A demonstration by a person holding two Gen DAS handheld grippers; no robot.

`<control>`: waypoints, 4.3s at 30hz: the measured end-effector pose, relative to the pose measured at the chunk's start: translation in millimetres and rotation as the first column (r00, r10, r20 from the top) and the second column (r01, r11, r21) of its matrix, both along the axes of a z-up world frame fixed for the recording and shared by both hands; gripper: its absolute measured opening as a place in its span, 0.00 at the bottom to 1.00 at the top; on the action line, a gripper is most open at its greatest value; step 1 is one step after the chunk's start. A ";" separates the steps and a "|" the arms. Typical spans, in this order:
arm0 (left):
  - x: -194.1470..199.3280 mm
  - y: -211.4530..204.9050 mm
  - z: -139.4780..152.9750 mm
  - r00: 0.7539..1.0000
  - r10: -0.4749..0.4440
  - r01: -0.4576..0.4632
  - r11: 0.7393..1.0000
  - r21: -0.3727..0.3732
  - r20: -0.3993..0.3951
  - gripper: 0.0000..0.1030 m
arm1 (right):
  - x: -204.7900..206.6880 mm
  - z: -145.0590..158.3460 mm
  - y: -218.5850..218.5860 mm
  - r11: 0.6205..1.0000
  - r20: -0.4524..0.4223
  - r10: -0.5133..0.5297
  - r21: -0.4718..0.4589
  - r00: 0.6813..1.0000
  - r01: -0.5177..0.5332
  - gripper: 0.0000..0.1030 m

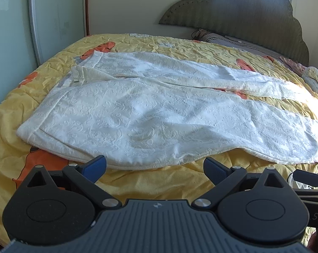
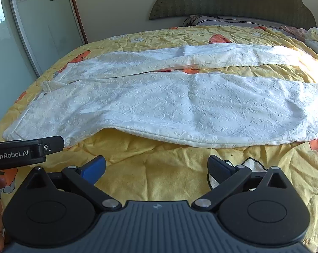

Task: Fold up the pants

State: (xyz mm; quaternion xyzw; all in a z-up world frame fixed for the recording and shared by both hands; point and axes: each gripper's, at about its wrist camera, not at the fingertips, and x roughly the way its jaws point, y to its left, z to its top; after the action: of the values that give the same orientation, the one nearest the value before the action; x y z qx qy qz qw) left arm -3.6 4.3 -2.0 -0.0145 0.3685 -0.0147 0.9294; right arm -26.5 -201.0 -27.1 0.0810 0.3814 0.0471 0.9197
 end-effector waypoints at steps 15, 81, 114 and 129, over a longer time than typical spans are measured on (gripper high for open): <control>0.0 -0.2 -1.5 1.000 -0.012 0.012 1.000 -0.006 -0.018 0.97 | 0.6 -1.9 -0.7 1.000 -0.013 0.004 0.003 1.000 -0.004 1.00; 11.2 16.9 4.3 1.000 -0.024 0.023 0.999 -0.027 -0.008 0.97 | 9.2 23.4 0.6 0.987 0.143 0.154 0.019 0.978 -0.158 1.00; 191.9 133.2 11.2 0.981 0.168 -0.182 0.969 -0.170 -0.093 0.94 | 485.2 -26.9 110.7 0.710 -0.050 0.704 0.078 0.708 -0.700 0.49; 278.6 179.6 27.4 0.952 0.299 -0.285 0.774 -0.565 -0.071 0.96 | 250.7 -7.0 133.8 0.310 0.101 0.929 -0.737 0.356 -0.600 0.11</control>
State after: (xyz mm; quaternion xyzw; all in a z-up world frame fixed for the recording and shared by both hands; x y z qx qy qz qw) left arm 275.0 183.9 25.4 -0.3478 0.3298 0.0203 0.8774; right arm 224.2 -67.2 -34.1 -0.4244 0.1005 0.4005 0.8059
